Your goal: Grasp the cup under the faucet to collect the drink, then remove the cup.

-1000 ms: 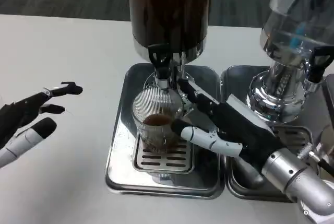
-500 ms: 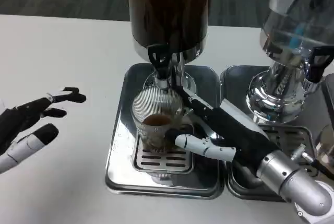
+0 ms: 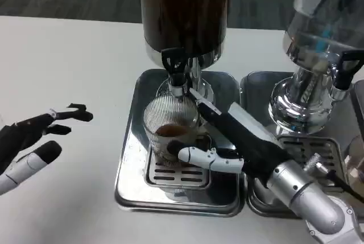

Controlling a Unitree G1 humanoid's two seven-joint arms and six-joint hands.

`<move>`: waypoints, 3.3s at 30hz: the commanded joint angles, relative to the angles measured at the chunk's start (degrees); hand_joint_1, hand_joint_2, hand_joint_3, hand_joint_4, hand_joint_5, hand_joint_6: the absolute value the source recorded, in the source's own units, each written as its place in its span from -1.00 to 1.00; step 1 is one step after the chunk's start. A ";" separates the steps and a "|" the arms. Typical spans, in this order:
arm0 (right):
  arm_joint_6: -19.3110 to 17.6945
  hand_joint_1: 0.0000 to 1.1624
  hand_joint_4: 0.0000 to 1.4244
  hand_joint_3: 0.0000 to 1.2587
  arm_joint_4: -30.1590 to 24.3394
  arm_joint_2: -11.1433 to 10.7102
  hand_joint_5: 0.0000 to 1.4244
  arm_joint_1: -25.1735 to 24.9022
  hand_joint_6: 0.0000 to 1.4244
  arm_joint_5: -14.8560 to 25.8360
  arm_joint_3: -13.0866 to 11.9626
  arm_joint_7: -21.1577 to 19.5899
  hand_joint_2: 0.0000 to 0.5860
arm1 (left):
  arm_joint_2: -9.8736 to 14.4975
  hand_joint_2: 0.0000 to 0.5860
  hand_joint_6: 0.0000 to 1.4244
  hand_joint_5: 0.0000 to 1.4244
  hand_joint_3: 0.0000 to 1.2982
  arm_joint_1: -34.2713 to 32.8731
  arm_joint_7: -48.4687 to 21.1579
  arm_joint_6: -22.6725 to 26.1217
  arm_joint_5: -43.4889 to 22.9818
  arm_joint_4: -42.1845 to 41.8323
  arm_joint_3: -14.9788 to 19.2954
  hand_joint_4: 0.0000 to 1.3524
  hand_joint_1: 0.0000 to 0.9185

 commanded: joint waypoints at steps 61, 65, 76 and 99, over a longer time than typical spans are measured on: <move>-7.50 -0.23 -1.00 -1.00 15.98 4.92 -1.00 -7.14 -1.00 1.68 0.56 -2.74 -0.37 | 2.16 -0.55 -0.61 -0.80 -0.43 4.19 1.12 2.54 -1.66 -2.48 2.44 -0.71 -1.00; -6.90 -0.22 -1.00 -1.00 15.56 4.83 -1.00 -7.02 -1.00 0.42 0.84 -3.82 -0.37 | 2.26 -0.52 -0.61 -0.80 -0.42 4.56 1.20 2.68 -1.69 -2.78 2.53 -0.70 -1.00; -5.32 -0.09 -1.00 -1.00 15.20 4.69 -1.00 -7.03 -1.00 -2.56 2.17 -5.47 -0.37 | 2.43 -0.45 -0.61 -0.79 -0.40 5.26 1.47 3.04 -1.82 -3.27 2.86 -0.68 -1.00; -2.12 0.06 -0.81 -0.96 13.21 5.94 -0.67 -6.04 -0.56 -7.56 4.26 -13.08 -0.37 | 2.93 -0.43 -0.59 -0.78 -0.39 5.70 1.72 3.04 -1.56 -3.12 3.54 -0.66 -1.00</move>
